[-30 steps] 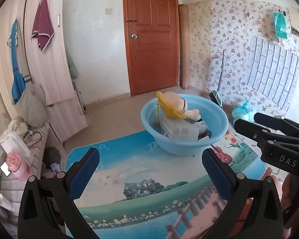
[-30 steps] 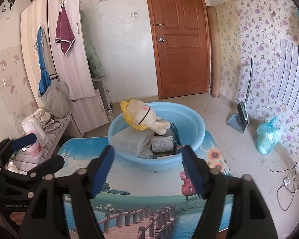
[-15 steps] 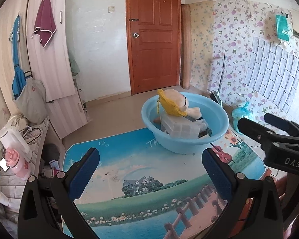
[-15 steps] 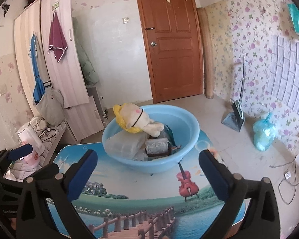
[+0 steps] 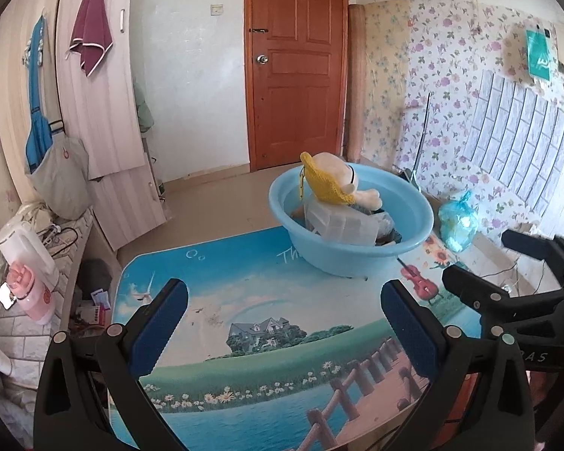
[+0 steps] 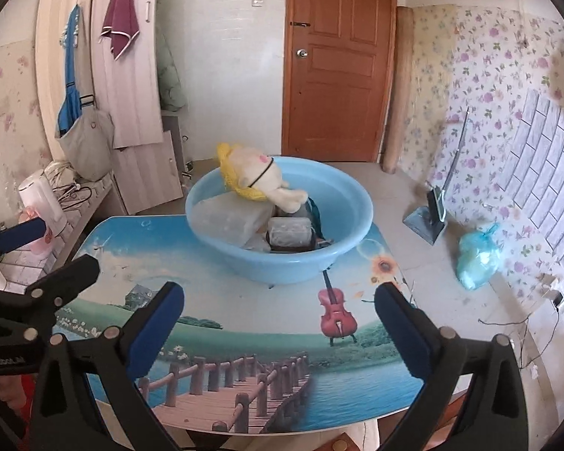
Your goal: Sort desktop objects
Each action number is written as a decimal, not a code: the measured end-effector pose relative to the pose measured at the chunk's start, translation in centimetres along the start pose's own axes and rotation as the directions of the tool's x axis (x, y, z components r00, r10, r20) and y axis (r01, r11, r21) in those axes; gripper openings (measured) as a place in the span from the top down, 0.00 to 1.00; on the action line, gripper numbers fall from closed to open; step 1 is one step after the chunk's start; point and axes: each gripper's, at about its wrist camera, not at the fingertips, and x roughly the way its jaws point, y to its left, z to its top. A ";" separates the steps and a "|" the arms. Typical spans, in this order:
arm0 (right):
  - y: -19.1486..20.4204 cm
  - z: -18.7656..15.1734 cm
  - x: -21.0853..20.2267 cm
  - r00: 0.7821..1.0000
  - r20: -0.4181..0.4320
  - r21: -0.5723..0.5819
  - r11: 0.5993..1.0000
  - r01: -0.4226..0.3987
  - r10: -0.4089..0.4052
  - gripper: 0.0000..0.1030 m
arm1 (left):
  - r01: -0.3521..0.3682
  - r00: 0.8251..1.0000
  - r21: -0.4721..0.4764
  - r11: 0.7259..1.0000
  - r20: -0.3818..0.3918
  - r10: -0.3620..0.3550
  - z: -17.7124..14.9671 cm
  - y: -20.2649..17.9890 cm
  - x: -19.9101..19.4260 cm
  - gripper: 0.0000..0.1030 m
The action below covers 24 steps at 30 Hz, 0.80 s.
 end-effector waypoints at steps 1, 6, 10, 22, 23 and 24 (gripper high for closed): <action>0.0 0.0 -0.1 1.000 0.001 0.003 1.000 -0.002 0.002 0.00 | 0.000 1.000 0.001 1.000 0.001 0.000 -0.1 0.0 -0.1 0.00; -0.1 0.0 -0.4 1.000 0.012 0.027 0.999 -0.018 0.018 0.00 | -0.002 1.000 -0.008 1.000 0.005 0.003 0.0 0.3 -0.3 0.00; -0.3 0.1 -0.7 0.999 0.016 0.041 0.999 -0.030 0.029 0.00 | -0.018 1.000 0.004 1.000 0.004 0.018 -0.2 0.2 -0.2 0.00; -0.4 -0.1 -0.9 0.999 0.015 0.033 0.999 -0.040 0.040 0.00 | 0.010 1.000 -0.026 1.000 -0.014 -0.010 -0.1 0.6 -0.6 0.00; -0.3 -0.2 -0.9 0.999 0.017 0.028 0.999 -0.039 0.039 0.00 | 0.024 1.000 -0.017 1.000 -0.006 -0.024 -0.1 0.5 -0.8 0.00; -0.3 -0.1 -1.0 0.999 0.018 0.025 0.999 -0.038 0.037 0.00 | 0.025 1.000 -0.012 1.000 0.000 -0.025 -0.1 0.4 -0.9 0.00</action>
